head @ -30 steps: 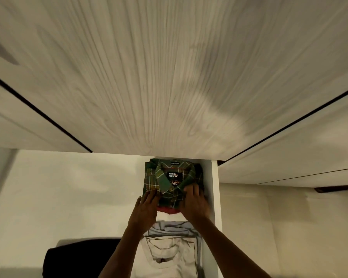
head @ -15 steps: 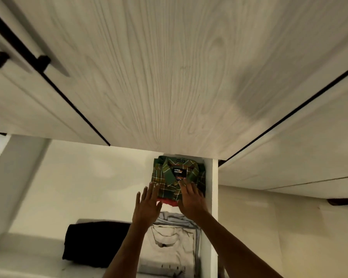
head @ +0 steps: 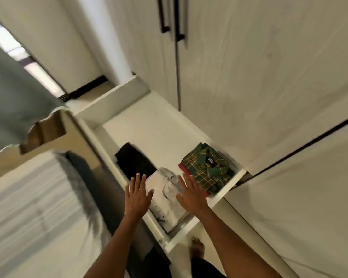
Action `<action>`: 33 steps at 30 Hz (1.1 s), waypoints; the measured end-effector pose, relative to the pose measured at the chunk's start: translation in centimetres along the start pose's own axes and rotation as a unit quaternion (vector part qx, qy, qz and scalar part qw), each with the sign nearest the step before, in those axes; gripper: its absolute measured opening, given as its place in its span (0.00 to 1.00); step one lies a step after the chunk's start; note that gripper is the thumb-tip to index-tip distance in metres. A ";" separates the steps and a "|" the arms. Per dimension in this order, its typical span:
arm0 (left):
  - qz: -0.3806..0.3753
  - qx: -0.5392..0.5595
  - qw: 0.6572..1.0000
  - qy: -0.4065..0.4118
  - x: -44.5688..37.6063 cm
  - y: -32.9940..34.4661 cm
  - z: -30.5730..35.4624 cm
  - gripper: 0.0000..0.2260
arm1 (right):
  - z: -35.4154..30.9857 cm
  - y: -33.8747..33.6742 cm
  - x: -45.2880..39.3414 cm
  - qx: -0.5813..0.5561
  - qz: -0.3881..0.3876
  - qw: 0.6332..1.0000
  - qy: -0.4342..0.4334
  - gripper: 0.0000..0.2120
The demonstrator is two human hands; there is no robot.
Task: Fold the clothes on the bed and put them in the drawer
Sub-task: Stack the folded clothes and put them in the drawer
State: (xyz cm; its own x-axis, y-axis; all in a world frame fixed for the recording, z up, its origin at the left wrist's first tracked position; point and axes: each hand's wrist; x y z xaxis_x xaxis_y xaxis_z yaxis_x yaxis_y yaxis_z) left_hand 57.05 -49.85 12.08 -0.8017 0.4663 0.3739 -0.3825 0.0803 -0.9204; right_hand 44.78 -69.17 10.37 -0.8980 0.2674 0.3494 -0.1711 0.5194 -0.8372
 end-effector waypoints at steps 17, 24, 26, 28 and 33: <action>0.082 0.202 0.853 -0.475 39.7 8.2 -15.9 0.42 | -29.2 10.0 14.4 0.156 -0.208 0.878 -0.402 0.44; 0.120 0.213 0.759 -0.604 60.0 18.4 -21.5 0.41 | -36.9 22.1 26.6 0.200 -0.209 0.804 -0.519 0.34; 0.119 0.228 0.726 -0.638 64.5 20.5 -22.3 0.39 | -39.0 24.8 30.2 0.212 -0.230 0.785 -0.534 0.35; 0.122 0.233 0.702 -0.662 68.3 21.7 -22.4 0.35 | -40.8 27.1 33.7 0.220 -0.240 0.761 -0.561 0.38; 0.146 0.268 0.646 -0.699 75.1 25.3 -22.5 0.32 | -45.9 31.4 40.9 0.245 -0.285 0.701 -0.606 0.39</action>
State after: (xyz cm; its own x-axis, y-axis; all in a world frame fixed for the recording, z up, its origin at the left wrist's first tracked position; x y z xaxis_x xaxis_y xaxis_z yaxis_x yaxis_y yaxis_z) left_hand -2.50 7.07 14.28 -0.3630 -0.8903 0.2750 0.0754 -0.3223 -0.9436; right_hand 21.35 -4.68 17.70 -0.2618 -0.9103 0.3208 -0.4955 -0.1584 -0.8540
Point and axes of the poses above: each hand's wrist, its own x-axis away from the middle knuckle, its own y-axis out of the palm, z = x × y, and after that the axes turned 6 degrees about -x, right-handed
